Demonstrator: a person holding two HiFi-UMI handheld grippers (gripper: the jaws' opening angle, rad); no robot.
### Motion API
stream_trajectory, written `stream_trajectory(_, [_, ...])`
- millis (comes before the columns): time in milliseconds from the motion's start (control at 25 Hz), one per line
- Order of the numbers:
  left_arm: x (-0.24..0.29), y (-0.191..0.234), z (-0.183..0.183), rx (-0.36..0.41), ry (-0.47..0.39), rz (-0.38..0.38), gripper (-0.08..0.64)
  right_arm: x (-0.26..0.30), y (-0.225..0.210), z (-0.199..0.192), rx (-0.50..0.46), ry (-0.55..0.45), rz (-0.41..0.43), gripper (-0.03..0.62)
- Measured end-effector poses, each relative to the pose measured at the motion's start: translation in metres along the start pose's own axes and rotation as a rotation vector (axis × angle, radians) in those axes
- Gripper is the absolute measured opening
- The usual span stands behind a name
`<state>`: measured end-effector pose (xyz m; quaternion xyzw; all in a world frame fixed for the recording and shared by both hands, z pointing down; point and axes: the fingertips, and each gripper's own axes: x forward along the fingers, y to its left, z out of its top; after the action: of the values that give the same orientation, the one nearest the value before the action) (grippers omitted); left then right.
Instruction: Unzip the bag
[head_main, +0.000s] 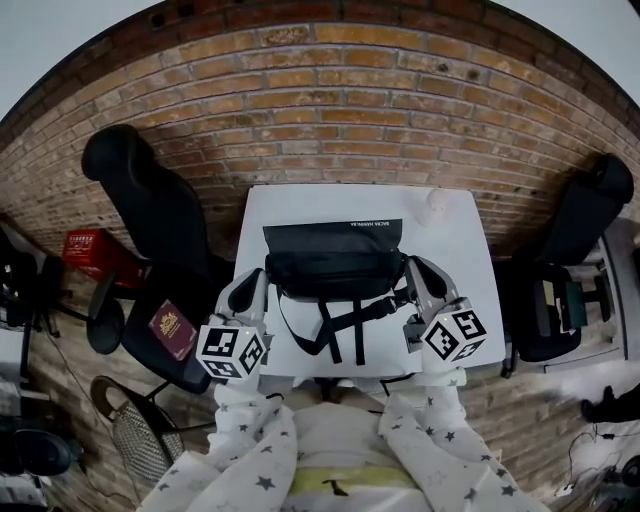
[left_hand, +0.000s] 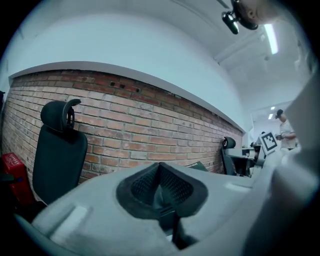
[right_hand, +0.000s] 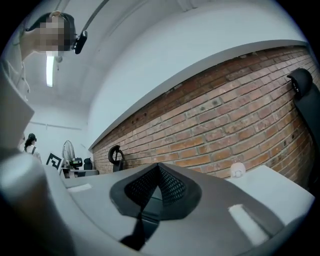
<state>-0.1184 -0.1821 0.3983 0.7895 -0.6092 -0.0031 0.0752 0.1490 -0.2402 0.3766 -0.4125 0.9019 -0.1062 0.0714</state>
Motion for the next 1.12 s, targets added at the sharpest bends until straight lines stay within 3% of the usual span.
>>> stream_trajectory(560, [-0.011,0.000,0.041,0.036,-0.097,0.034,-0.002,-0.008,0.006,0.048,-0.007,-0.126,0.009,0.006])
stream_trajectory(1120, [-0.012,-0.001,0.046,0.063,-0.100,0.035,-0.002,-0.009,0.007,0.045,-0.012,-0.130,-0.002,0.006])
